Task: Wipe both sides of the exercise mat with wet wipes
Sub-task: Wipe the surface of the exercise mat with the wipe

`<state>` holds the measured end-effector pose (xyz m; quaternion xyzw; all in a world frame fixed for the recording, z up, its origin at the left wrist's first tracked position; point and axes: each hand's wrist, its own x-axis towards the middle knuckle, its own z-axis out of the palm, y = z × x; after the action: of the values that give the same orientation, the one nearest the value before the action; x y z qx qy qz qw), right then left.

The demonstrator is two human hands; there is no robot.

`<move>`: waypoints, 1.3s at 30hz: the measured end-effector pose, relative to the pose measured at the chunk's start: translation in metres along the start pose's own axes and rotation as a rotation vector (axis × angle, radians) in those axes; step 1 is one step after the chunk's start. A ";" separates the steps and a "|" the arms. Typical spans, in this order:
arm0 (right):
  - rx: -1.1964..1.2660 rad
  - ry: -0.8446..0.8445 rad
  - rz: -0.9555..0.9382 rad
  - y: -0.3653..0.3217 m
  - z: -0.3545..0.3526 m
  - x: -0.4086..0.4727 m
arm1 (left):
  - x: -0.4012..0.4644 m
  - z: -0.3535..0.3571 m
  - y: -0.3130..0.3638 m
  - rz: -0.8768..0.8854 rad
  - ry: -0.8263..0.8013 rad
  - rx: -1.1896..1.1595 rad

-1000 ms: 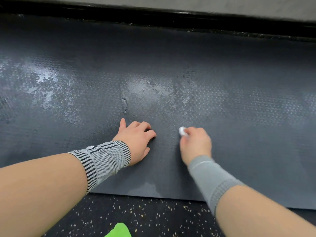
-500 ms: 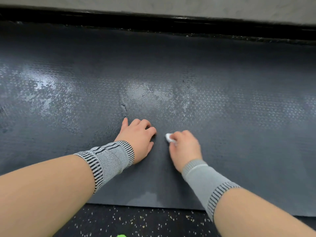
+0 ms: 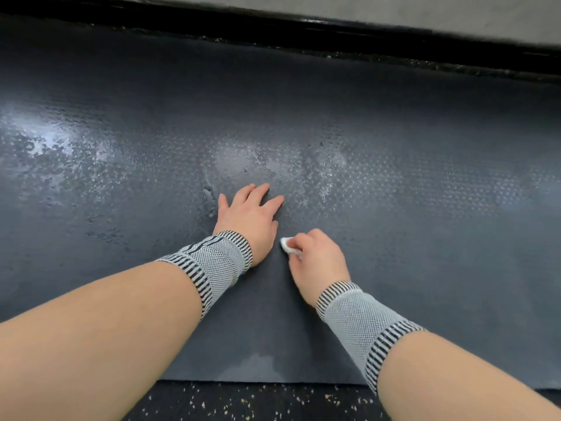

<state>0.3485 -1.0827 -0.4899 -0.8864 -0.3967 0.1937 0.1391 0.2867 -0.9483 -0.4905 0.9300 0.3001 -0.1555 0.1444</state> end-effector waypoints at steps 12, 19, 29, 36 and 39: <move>-0.038 0.006 0.087 0.014 -0.012 0.022 | 0.001 -0.003 0.002 -0.007 0.004 0.085; -0.047 0.132 0.273 0.074 -0.051 0.055 | 0.003 -0.009 0.005 -0.018 -0.023 0.108; -0.069 -0.081 -0.128 0.014 -0.019 0.041 | 0.006 -0.016 0.006 -0.034 -0.061 0.099; -0.058 0.146 0.381 0.077 -0.063 0.081 | 0.011 -0.018 0.006 -0.041 -0.042 0.096; -0.030 0.042 0.080 0.037 -0.030 0.058 | 0.016 -0.020 0.010 -0.061 0.008 0.063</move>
<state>0.4214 -1.0651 -0.4918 -0.9074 -0.3610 0.1743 0.1261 0.3091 -0.9409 -0.4769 0.9251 0.3238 -0.1655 0.1092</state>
